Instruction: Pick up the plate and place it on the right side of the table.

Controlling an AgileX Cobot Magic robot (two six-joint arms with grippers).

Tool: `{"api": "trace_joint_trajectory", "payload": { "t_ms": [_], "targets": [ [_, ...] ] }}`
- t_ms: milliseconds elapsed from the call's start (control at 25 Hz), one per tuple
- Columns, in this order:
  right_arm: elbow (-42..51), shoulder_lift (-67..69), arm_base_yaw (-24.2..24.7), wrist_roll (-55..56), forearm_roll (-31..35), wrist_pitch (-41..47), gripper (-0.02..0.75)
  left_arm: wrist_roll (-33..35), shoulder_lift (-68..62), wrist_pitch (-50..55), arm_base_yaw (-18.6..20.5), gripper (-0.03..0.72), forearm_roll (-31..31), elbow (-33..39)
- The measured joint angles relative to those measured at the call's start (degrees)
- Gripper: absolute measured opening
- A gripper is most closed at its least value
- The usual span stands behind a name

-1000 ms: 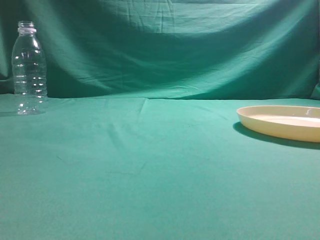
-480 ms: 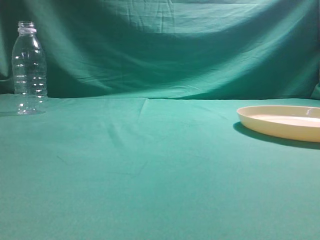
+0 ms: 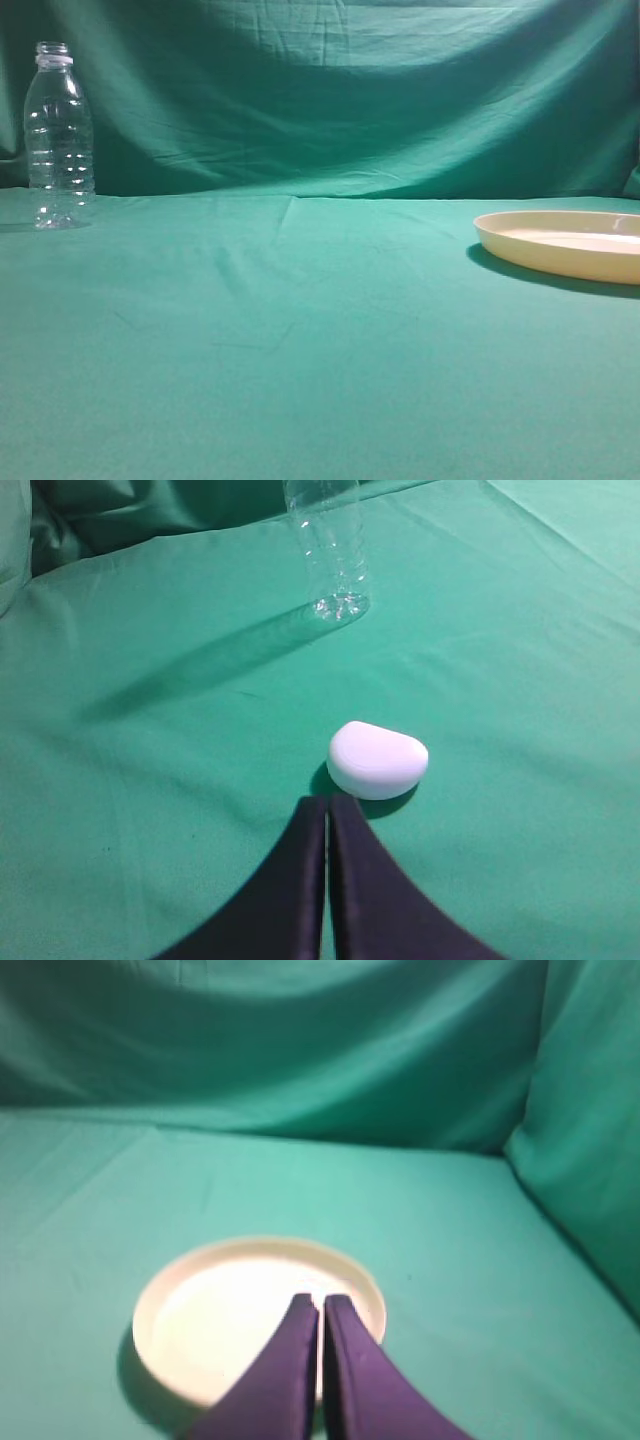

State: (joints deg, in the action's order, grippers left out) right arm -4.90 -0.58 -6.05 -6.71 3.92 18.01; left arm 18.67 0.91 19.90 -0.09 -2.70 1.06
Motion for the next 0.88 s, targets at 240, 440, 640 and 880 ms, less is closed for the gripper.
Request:
{"api": "trace_joint_trajectory", "payload": {
  "t_ms": [240,440,640,880],
  "targets": [
    [6.34,0.0,0.0,-0.08,0.0,-0.95,0.0,0.0,0.0,0.0,0.0,0.0,0.0,0.0],
    [6.48,0.0,0.0,-0.08,-0.12,3.48,0.0,0.0,0.0,0.0,0.0,0.0,0.0,0.0],
    [6.48,0.0,0.0,0.25,0.24,3.97,0.0,0.0,0.0,0.0,0.0,0.0,0.0,0.0],
    [6.48,0.0,0.0,0.51,0.49,3.97,0.0,0.0,0.0,0.0,0.0,0.0,0.0,0.0]
  ]
}}
